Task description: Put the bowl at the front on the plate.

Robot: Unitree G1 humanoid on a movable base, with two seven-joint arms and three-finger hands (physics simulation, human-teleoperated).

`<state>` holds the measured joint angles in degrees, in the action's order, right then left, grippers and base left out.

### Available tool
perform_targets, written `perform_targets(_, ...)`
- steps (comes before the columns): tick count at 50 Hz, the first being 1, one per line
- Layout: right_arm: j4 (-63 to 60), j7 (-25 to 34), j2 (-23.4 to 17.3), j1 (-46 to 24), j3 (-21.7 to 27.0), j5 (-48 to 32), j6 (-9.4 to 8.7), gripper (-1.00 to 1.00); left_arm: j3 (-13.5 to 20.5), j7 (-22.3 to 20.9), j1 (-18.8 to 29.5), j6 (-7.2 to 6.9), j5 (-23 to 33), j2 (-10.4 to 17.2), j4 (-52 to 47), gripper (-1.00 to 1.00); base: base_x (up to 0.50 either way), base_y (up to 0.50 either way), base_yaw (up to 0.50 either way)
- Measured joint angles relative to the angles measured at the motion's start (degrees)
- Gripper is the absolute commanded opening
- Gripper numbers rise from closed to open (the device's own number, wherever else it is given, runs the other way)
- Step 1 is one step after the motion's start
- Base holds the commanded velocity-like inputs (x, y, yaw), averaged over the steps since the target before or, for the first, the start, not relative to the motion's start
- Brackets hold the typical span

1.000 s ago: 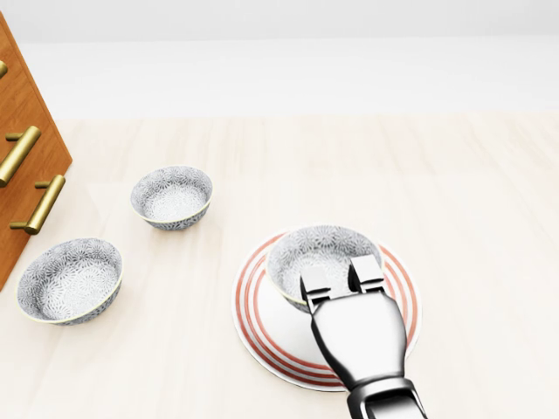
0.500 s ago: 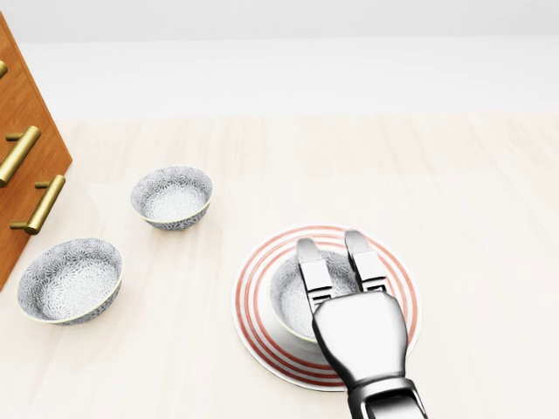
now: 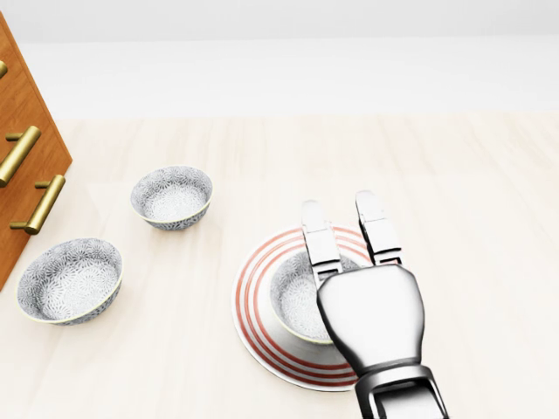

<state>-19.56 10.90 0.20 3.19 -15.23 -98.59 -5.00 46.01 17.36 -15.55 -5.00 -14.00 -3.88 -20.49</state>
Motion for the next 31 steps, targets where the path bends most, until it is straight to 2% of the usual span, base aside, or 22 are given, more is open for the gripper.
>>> perform_targets(10,-16.03,18.25,2.80,-8.86,2.27,-7.78,0.17,1.00,0.08,-0.12,0.02,0.00,0.17,-0.05,0.01,1.00,0.00,0.00,0.00)
perform_targets(16,-22.85,29.10,4.00,-17.35,4.67,-10.78,1.75,1.00,0.00,-0.05,0.02,0.00,0.11,0.04,0.14,1.00,0.00,0.00,0.00)
perform_targets(24,-26.67,29.10,4.14,-32.29,7.38,-12.81,3.92,1.00,-0.10,0.04,0.12,0.00,0.13,0.13,0.39,1.00,0.00,0.00,0.00)
perform_targets(27,-26.80,29.10,4.06,-36.68,7.78,-13.23,4.08,1.00,-0.08,0.08,0.12,0.00,0.01,0.16,0.37,1.00,0.00,0.00,0.00)
perform_targets(31,-26.56,29.10,3.98,-39.81,7.52,-13.63,3.41,1.00,0.01,0.57,0.29,0.00,-0.02,0.26,0.34,1.00,0.00,0.00,0.00)
